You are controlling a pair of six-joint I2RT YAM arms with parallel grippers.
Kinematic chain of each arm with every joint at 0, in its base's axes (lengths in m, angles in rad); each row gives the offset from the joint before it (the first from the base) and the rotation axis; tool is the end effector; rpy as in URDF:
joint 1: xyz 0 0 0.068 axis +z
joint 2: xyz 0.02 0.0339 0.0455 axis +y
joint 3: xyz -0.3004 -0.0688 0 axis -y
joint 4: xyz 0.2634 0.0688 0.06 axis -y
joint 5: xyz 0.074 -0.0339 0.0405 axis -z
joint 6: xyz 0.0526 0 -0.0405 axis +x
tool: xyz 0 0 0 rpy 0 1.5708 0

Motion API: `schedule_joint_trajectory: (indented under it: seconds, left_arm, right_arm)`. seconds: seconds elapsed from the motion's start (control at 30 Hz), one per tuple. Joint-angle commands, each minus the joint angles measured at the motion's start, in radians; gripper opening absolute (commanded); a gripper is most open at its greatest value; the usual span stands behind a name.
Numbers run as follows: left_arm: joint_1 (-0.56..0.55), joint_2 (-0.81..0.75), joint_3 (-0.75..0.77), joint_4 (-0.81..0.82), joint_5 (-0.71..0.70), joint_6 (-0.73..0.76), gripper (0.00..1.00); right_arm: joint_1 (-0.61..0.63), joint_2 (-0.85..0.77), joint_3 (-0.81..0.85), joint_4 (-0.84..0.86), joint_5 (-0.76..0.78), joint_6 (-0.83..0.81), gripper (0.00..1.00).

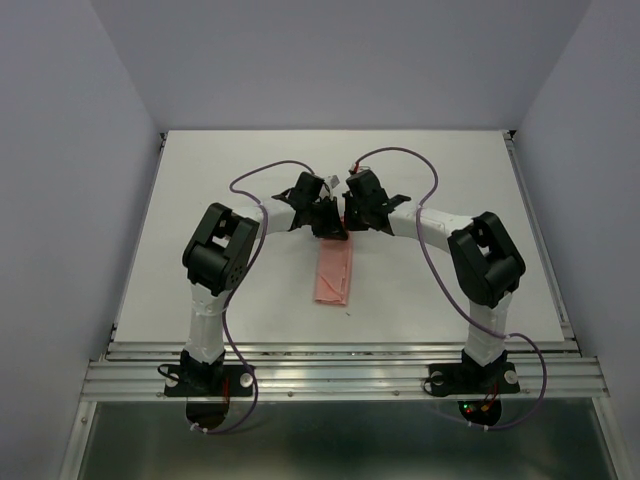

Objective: Fold the napkin into a case and place the utensils inside
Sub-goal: Smooth out the smaller rectangle-folded napkin at the center of the board.

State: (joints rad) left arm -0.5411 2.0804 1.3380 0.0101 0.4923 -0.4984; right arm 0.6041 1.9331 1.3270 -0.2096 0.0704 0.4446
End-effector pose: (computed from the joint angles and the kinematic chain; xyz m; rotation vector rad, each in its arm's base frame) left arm 0.4078 -0.2741 0.1614 0.3245 2.4281 -1.0697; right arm 0.3838 0.2604 0.2016 -0.1593 2.4185 0.4073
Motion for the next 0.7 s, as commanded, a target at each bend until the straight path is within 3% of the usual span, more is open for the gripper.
schedule_joint_trajectory:
  seconds: [0.0, 0.67]
  left_arm:
    - [0.001, 0.014, 0.041, 0.008, -0.001, 0.006, 0.00]
    - [0.006, -0.085, 0.017, -0.039, -0.018, 0.004, 0.00]
  right_arm:
    - [0.025, 0.013, -0.005, 0.033, -0.029, 0.022, 0.01]
    - [0.025, 0.138, 0.015, -0.010, 0.037, 0.077, 0.01]
